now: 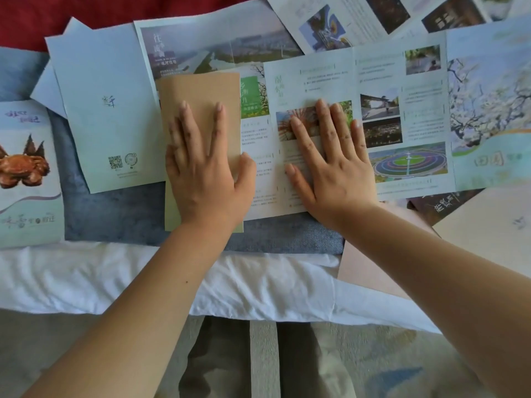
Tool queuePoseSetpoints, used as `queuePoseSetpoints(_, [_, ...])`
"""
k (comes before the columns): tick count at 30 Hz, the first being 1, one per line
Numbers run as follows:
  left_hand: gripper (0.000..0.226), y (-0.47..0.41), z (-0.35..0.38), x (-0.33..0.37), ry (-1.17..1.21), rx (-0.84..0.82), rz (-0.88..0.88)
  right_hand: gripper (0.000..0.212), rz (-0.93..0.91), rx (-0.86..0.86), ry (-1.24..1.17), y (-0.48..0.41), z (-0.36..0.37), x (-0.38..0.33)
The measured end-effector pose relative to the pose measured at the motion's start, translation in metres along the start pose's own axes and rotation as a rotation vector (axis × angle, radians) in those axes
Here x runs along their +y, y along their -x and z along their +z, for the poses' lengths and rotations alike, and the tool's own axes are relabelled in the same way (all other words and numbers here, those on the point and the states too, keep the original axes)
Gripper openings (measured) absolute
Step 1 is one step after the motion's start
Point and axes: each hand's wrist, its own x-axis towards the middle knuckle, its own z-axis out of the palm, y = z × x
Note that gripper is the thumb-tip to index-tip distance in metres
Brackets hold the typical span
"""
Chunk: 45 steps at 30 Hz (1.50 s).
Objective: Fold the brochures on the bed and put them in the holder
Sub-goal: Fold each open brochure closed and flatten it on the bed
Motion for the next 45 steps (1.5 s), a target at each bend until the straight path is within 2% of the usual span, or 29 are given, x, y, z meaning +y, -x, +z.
queuePoseSetpoints(4, [0.077,0.002,0.004,0.010,-0.025,0.001,-0.008,0.063,0.006,-0.014,-0.040,0.000,-0.006,-0.001])
queuePoseSetpoints(9, [0.074,0.009,0.021,0.028,-0.077,-0.039,0.130,0.065,-0.031,-0.035,-0.153,-0.002,-0.020,0.012])
queuePoseSetpoints(11, [0.072,0.011,0.031,0.034,-0.103,-0.057,0.154,0.062,-0.064,-0.029,-0.105,0.002,-0.024,0.026])
queuePoseSetpoints(16, [0.070,0.006,0.050,0.035,-0.180,-0.003,0.200,0.056,0.041,-0.002,-0.035,0.020,-0.024,0.059])
queuePoseSetpoints(24, [0.072,0.000,0.052,0.027,-0.199,0.016,0.252,0.056,0.087,-0.034,-0.055,0.026,-0.021,0.045])
queuePoseSetpoints(29, [0.073,-0.003,0.042,-0.012,-0.206,0.004,0.264,0.053,0.068,-0.063,-0.058,0.019,-0.021,0.015])
queuePoseSetpoints(38, [0.073,-0.001,0.013,-0.115,-0.227,0.034,0.199,0.052,-0.030,-0.142,-0.075,-0.002,-0.002,-0.081])
queuePoseSetpoints(42, [0.073,-0.001,0.001,-0.155,-0.190,0.051,0.193,0.055,-0.136,-0.178,-0.066,-0.011,0.005,-0.102])
queuePoseSetpoints(45, [0.073,-0.001,-0.004,-0.178,-0.173,0.051,0.188,0.059,-0.102,-0.184,-0.049,-0.013,0.008,-0.103])
